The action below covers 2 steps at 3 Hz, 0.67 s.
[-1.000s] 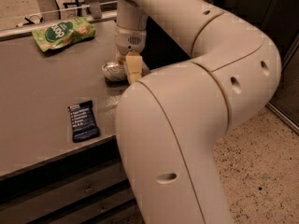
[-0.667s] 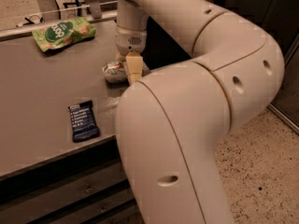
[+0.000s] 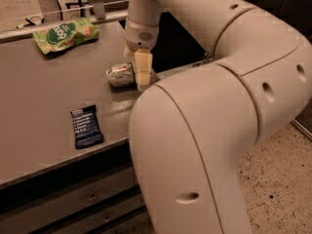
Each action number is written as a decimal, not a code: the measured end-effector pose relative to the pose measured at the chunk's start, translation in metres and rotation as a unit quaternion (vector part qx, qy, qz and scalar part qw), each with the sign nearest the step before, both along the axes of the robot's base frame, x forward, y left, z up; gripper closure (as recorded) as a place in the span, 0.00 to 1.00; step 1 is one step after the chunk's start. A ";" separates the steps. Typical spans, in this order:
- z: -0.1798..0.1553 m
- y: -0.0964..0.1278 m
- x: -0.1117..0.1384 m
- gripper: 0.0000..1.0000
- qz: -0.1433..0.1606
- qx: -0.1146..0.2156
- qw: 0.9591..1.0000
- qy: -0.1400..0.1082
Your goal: Knock 7up can over
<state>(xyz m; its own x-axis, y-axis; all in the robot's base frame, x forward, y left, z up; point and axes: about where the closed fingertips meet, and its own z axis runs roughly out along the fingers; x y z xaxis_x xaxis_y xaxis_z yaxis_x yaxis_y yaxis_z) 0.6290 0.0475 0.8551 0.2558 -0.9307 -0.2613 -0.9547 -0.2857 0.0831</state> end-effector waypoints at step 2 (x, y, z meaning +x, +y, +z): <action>0.058 -0.024 0.005 0.00 -0.061 0.194 0.977 -0.059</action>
Offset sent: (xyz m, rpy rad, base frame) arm 0.0040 -0.0636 0.1076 0.7427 -0.1842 -0.2179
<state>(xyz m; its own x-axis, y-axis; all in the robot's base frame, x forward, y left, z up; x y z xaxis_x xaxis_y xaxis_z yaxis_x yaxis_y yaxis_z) 0.6338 0.0232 0.9127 0.1980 -0.7931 -0.5760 -0.9802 -0.1570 -0.1208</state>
